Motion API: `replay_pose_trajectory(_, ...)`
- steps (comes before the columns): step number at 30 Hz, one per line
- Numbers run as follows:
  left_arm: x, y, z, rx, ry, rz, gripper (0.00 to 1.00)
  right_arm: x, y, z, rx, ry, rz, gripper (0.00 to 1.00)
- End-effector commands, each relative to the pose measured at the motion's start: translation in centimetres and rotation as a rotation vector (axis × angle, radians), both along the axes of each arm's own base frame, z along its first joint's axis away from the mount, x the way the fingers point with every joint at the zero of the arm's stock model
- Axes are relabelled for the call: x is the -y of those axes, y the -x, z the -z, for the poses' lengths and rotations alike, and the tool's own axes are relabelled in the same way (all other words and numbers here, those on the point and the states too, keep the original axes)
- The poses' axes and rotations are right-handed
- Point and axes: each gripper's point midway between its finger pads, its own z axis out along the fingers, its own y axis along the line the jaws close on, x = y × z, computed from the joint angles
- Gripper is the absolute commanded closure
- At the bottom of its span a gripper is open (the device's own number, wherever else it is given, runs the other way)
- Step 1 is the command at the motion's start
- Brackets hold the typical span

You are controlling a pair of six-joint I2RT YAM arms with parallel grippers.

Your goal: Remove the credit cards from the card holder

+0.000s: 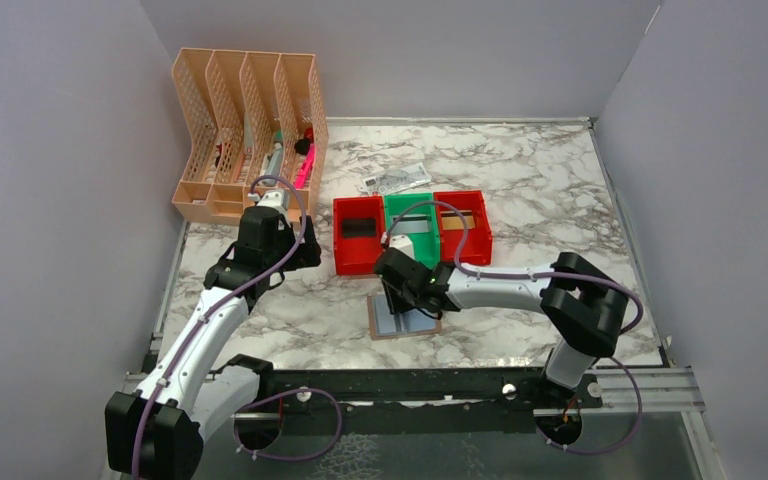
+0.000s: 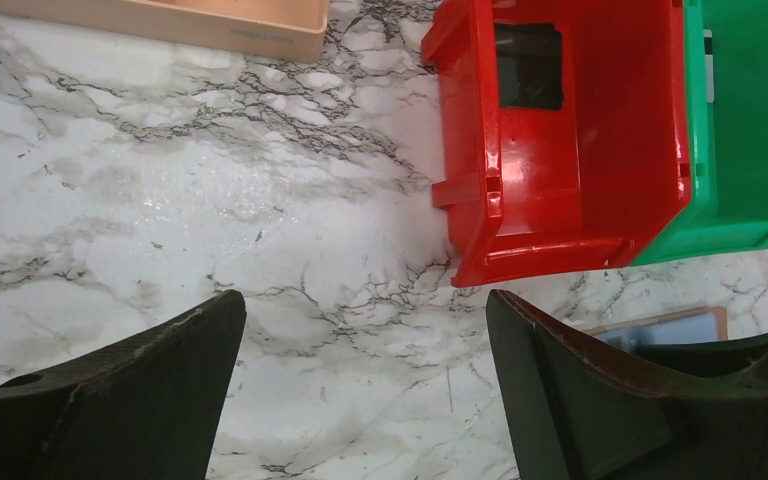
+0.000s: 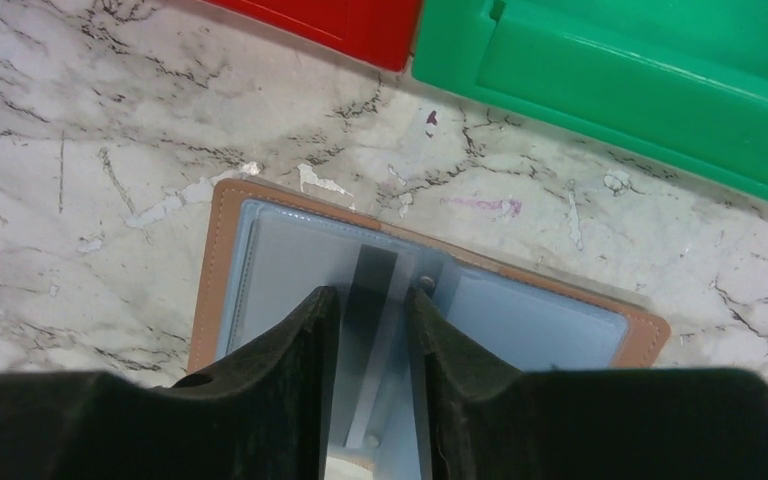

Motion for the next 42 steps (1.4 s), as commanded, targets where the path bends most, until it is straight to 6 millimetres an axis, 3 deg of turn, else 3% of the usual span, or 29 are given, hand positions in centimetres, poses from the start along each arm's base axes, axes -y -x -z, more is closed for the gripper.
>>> replay_pose_trajectory(1,0.3,-0.3,-0.2,0.019,0.005,0.025,0.07,1.0,1.1,-0.7,-0.016,0.003,-0.009,0.59)
replay_pose_trajectory(8,0.3,-0.4,-0.2,0.019,0.002,0.028,0.07,0.0,2.5,-1.3,-0.038,-0.056,-0.044,0.49)
replay_pose_trajectory(10,0.3,-0.4,-0.2,0.021,0.001,0.027,0.07,-0.3,2.9,-1.3,-0.035,-0.045,-0.047,0.33)
replay_pose_trajectory(15,0.2,-0.4,-0.3,0.025,0.000,0.025,0.06,-0.5,2.9,-0.9,-0.021,0.013,0.006,0.30)
replay_pose_trajectory(17,0.2,-0.4,-0.3,0.025,0.001,0.028,0.07,-0.3,2.8,-0.3,-0.026,0.039,0.038,0.22)
replay_pose_trajectory(25,0.3,-0.4,-0.3,0.023,0.001,0.028,0.07,1.4,2.8,1.7,-0.026,0.126,0.133,0.25)
replay_pose_trajectory(36,0.5,-0.3,-0.3,0.023,0.010,0.037,0.07,-2.4,4.3,-0.5,-0.068,-0.136,0.010,0.28)
replay_pose_trajectory(42,2.3,0.3,-0.9,0.028,0.091,0.109,0.06,-2.8,4.7,-0.4,-0.107,-0.214,0.013,0.28)
